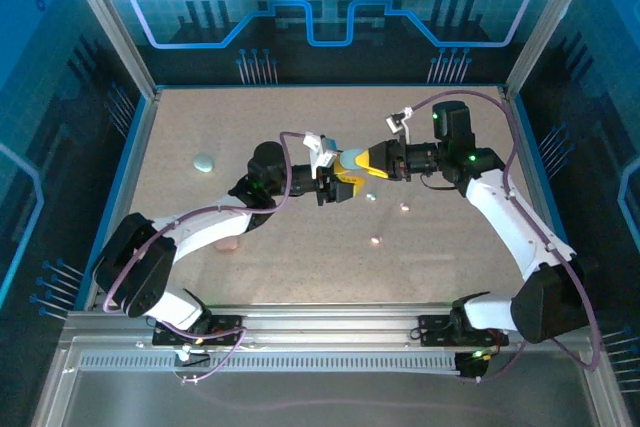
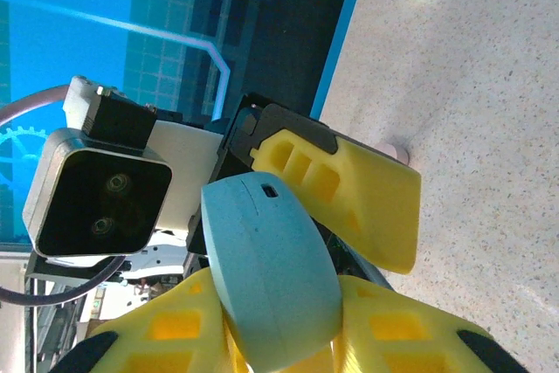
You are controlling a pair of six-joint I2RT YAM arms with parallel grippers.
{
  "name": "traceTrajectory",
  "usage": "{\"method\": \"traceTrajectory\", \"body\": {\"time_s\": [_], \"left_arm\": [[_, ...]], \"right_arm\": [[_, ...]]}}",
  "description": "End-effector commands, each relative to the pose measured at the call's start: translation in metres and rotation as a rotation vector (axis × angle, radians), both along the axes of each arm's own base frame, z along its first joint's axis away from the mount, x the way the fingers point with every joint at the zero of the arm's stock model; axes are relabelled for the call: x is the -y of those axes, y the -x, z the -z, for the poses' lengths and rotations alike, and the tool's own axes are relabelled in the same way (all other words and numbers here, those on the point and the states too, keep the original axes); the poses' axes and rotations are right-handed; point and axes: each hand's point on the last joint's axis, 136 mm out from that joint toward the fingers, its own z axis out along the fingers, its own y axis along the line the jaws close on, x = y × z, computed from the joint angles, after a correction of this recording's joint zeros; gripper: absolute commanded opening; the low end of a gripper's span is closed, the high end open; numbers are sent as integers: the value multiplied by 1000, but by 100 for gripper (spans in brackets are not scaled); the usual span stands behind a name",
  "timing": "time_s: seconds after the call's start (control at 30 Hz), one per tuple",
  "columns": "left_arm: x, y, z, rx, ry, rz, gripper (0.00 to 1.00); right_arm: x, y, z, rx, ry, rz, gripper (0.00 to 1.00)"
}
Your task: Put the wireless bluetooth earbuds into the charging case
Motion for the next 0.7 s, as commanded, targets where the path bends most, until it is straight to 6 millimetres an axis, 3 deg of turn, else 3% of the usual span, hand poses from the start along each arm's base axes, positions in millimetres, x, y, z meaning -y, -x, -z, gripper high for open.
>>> {"method": "traceTrajectory", "body": {"time_s": [0.0, 0.2, 0.4, 0.53, 0.67], "left_arm": [[0, -1, -14, 61, 7, -11, 53], [-6, -8, 6, 60, -52, -77, 59], [-25, -13, 24, 63, -75, -191, 63], [-46, -22, 26, 64, -79, -326, 63], [-69, -28, 16, 88, -71, -458, 64]], "right_arm": [[6, -3, -8, 40, -6, 33, 19], [16, -15, -4, 39, 10, 101, 19], [27, -46, 18, -7, 52, 187, 20], [27, -70, 50, -73, 105, 219, 20], [21, -92, 89, -143, 154, 208, 20]]}}
